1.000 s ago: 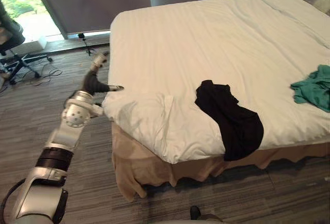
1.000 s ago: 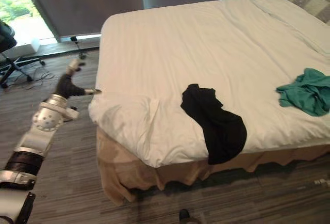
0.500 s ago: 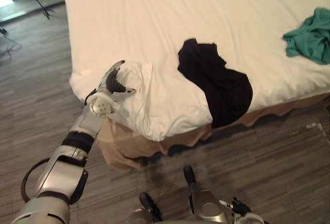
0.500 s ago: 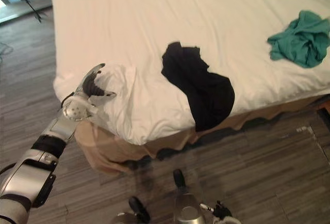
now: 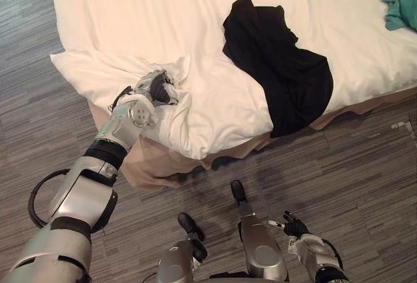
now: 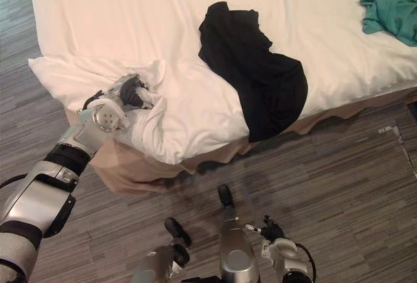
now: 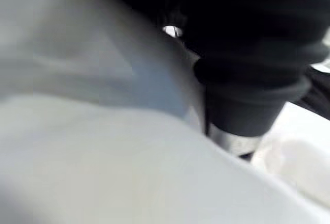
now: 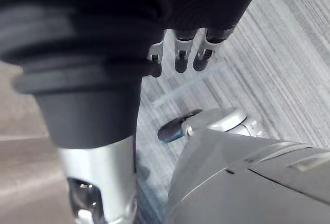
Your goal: Tidy the bed and pick cloth on bed and put in laundry
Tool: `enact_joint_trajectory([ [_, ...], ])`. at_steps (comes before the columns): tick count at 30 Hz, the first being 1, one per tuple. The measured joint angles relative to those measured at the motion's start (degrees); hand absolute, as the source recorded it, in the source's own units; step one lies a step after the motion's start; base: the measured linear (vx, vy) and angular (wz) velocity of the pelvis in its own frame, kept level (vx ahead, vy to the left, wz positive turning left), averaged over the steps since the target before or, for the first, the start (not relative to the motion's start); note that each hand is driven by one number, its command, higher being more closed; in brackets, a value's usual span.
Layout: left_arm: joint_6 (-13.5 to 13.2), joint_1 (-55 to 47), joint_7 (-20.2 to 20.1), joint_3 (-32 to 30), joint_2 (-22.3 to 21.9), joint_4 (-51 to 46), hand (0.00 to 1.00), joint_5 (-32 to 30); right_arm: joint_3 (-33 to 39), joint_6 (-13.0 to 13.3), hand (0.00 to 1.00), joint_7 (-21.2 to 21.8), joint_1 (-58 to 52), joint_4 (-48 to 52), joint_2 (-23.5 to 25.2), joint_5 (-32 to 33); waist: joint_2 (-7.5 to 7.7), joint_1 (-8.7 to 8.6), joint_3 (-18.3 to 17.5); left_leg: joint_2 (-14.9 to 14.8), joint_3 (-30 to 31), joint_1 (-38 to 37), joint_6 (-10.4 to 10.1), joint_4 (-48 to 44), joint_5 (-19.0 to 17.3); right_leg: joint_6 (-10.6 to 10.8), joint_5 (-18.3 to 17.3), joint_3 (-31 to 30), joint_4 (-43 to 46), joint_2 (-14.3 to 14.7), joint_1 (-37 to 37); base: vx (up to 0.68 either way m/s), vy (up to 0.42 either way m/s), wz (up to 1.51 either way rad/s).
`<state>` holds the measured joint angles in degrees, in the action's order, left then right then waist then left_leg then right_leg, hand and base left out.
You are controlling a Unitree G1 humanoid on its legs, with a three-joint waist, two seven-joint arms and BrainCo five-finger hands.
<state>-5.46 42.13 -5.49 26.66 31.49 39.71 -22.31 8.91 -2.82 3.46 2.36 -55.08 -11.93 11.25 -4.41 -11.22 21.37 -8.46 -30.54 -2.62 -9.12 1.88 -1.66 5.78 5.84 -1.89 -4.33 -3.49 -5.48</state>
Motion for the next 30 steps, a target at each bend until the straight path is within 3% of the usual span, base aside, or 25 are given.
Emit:
enact_joint_trajectory([
  [3, -1.4, -11.0, -1.4, -3.7, -1.0, -2.6, 0.0, 1.4, 1.9, -0.5, 0.0, -4.9, -1.9, -1.1, 0.1, 0.0, -0.63, 0.57, -3.4, 0.0, 2.0, -1.4, 0.0, 0.0, 0.0, -0.1, -1.5, 2.9, 0.2, -0.4, 2.7, 0.06, -0.027, 0.44],
  [6, -1.4, -25.9, 0.0, -10.5, -4.8, -2.8, 0.0, 1.9, 6.7, -2.3, 0.0, -10.3, -4.9, -3.6, 0.4, 3.4, -0.68, 2.83, -8.3, 0.0, 4.4, -3.6, 0.0, 0.1, 0.0, -0.3, -3.9, 5.4, 1.0, -0.6, 6.1, 0.08, -0.018, 0.44],
  [8, -0.6, -36.9, 5.2, -26.1, -10.7, 3.3, 0.0, 6.1, 14.1, -1.8, 0.0, -12.6, -6.5, -5.3, 1.2, 9.5, -0.25, 5.13, -12.0, -0.1, 4.9, -4.9, -0.1, 0.0, -0.3, -0.4, -5.1, 6.7, 1.3, -0.6, 7.9, 0.1, -0.022, 0.31],
  [10, 0.1, -42.6, 10.7, -41.0, -15.5, 7.9, 0.0, 16.8, 21.8, 0.2, 0.0, -14.9, -6.9, -7.0, 1.3, 15.3, 0.25, 6.68, -14.0, -0.4, 5.4, -6.0, -0.6, 0.0, -1.6, -1.4, -6.2, 7.4, 1.3, -0.4, 9.2, 0.04, -0.014, 0.15],
  [11, 2.2, -44.1, 13.0, -46.3, -16.6, 11.9, 0.0, 19.2, 26.7, 0.7, 0.0, -16.2, -7.0, -7.3, 1.1, 18.5, 0.58, 7.14, -14.7, -0.5, 5.9, -6.6, -0.7, 0.0, -1.9, -1.5, -6.5, 7.8, 1.4, -0.4, 9.9, 0.01, -0.007, 0.16],
  [13, 4.2, -46.7, 14.6, -53.9, -16.6, 17.4, 0.0, 20.5, 31.7, 1.5, 0.0, -17.5, -7.0, -7.6, 0.8, 21.1, 0.96, 7.23, -15.3, -0.5, 5.9, -7.2, -0.9, 0.0, -2.7, -1.5, -7.0, 7.9, 1.4, -0.3, 10.5, 0.0, -0.003, 0.05],
  [15, 6.2, -52.8, 16.8, -67.5, -16.4, 23.0, 0.0, 23.9, 41.7, 2.4, 0.0, -18.9, -7.4, -10.3, -0.7, 24.6, 1.52, 7.7, -17.0, -0.7, 6.1, -7.7, -0.9, 0.1, -4.1, -1.4, -7.3, 8.5, 0.9, 0.2, 11.4, 0.0, -0.007, 0.08],
  [18, 6.5, -57.2, 17.7, -76.3, -16.0, 24.8, 0.0, 28.7, 47.9, 3.2, 0.0, -21.2, -8.2, -12.0, -2.0, 27.2, 2.25, 8.93, -18.4, 0.1, 6.9, -7.7, -0.8, 0.1, -4.3, -1.3, -7.4, 9.7, 0.0, -0.4, 12.0, -0.01, 0.008, 0.21],
  [21, 6.1, -57.5, 17.4, -77.0, -17.0, 25.4, 0.0, 27.7, 52.1, 3.9, 0.0, -23.9, -5.9, -12.1, -3.0, 27.4, 2.64, 8.91, -19.5, 0.2, 6.9, -7.5, -0.7, 0.5, -4.3, -1.3, -7.3, 9.8, -0.1, -0.7, 11.8, -0.01, 0.002, 0.03],
  [22, 5.8, -56.8, 17.0, -75.4, -17.7, 25.2, 0.0, 26.5, 53.7, 4.3, 1.0, -25.0, -4.9, -12.1, -3.9, 27.3, 2.58, 8.84, -20.3, 0.4, 6.9, -7.5, -0.7, 0.6, -4.3, -1.3, -7.3, 9.7, -0.1, -0.7, 11.7, 0.0, 0.0, 0.0],
  [23, 5.7, -56.4, 16.6, -73.9, -18.2, 25.0, 0.0, 25.8, 54.2, 4.5, 1.0, -25.8, -4.5, -12.1, -4.5, 27.3, 2.55, 8.81, -20.8, 0.5, 6.8, -7.5, -0.7, 0.8, -4.3, -1.3, -7.3, 9.6, -0.1, -0.7, 11.6, 0.02, -0.01, -0.04],
  [25, 4.3, -53.9, 15.1, -63.2, -21.1, 22.9, 0.0, 23.9, 55.7, 5.3, 1.0, -29.7, -1.8, -11.4, -9.0, 26.4, 2.68, 8.46, -21.0, 0.6, 6.7, -7.4, -0.7, 1.0, -4.3, -1.3, -7.3, 9.2, 0.0, -0.6, 11.5, 0.03, -0.019, -0.07],
  [27, 3.2, -52.5, 14.1, -54.9, -22.5, 21.2, 0.0, 22.7, 54.7, 7.0, 1.0, -33.1, 0.1, -9.7, -11.9, 20.6, 2.91, 8.29, -21.1, 0.7, 6.7, -7.4, -0.7, 1.0, -4.3, -1.3, -7.3, 8.9, 0.2, -0.6, 11.3, 0.02, -0.019, -0.09],
  [29, 1.6, -51.9, 13.9, -43.4, -23.3, 17.3, 0.0, 22.2, 45.7, 9.5, 1.0, -36.1, 0.6, 2.0, -13.9, 14.4, 2.97, 7.85, -21.0, 0.6, 6.5, -7.4, -0.7, 1.0, -4.3, -1.3, -7.3, 8.0, 0.8, -0.6, 10.4, 0.01, -0.022, -0.25],
  [30, 1.0, -51.8, 13.8, -41.3, -23.3, 16.5, 0.0, 22.1, 42.9, 9.8, 1.0, -36.4, 0.7, 5.3, -14.5, 12.8, 2.96, 7.84, -21.0, 0.6, 6.3, -7.4, -0.7, 1.0, -4.3, -1.3, -7.3, 7.5, 1.0, -0.6, 10.0, 0.0, -0.018, -0.38],
])
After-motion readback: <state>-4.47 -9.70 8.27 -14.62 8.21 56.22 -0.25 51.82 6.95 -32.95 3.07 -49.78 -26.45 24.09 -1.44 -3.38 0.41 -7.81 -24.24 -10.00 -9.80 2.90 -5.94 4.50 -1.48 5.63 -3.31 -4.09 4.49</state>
